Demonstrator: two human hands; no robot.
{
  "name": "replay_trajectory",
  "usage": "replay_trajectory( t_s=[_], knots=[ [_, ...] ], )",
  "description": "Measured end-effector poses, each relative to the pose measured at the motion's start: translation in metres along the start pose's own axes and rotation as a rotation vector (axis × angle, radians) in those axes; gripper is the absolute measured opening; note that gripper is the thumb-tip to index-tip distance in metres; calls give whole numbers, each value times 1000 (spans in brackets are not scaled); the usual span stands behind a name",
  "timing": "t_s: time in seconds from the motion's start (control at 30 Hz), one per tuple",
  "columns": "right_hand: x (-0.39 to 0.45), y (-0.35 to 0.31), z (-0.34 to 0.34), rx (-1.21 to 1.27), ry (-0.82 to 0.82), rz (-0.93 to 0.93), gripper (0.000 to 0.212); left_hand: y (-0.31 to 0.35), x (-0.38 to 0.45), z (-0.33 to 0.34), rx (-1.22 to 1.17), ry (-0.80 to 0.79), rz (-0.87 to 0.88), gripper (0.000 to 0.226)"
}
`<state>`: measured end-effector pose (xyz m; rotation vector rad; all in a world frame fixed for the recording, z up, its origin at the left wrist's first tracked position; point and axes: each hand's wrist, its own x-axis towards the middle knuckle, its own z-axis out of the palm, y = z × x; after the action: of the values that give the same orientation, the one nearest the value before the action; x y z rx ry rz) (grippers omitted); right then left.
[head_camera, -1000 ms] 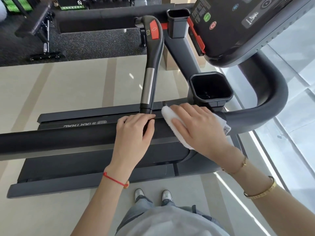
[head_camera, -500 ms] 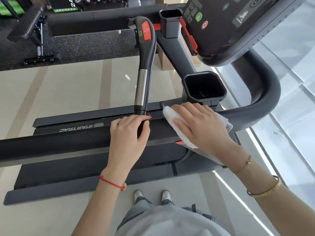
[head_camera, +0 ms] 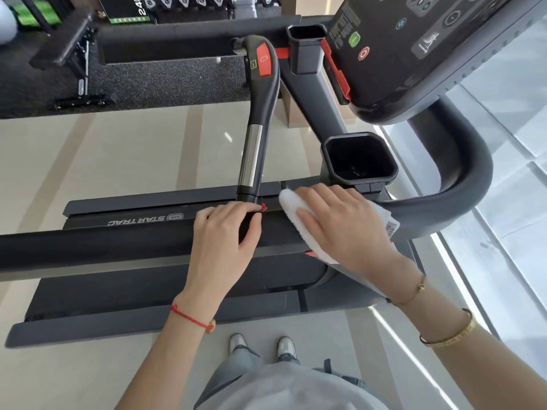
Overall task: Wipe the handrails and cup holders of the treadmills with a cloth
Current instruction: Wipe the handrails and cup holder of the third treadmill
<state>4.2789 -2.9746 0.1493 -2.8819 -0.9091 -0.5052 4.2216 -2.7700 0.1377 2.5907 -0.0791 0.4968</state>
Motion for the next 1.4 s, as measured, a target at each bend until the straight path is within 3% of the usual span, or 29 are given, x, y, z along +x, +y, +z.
replay_trajectory(
  t_s=[0.13,0.33,0.67,0.83,1.17,1.4],
  knots=[
    [-3,13,-2,-23,20,157,40,-3,-1,-2,-19,-14,-5,21],
    [13,-18,7,-43,25,58,43,-14,-9,-10,63,46,-10,18],
    [66,-126,17,-2,-37,-49,43,-104,-31,-66,115,147,-101,21],
    [89,-188,28,10,12,-46,41,-172,-46,-110,143,153,-131,15],
    [150,-353,49,17,101,-17,36,-285,-71,-189,154,108,-109,26],
    [158,-369,43,71,-19,-14,43,-323,-82,-215,75,84,-165,22]
  ],
)
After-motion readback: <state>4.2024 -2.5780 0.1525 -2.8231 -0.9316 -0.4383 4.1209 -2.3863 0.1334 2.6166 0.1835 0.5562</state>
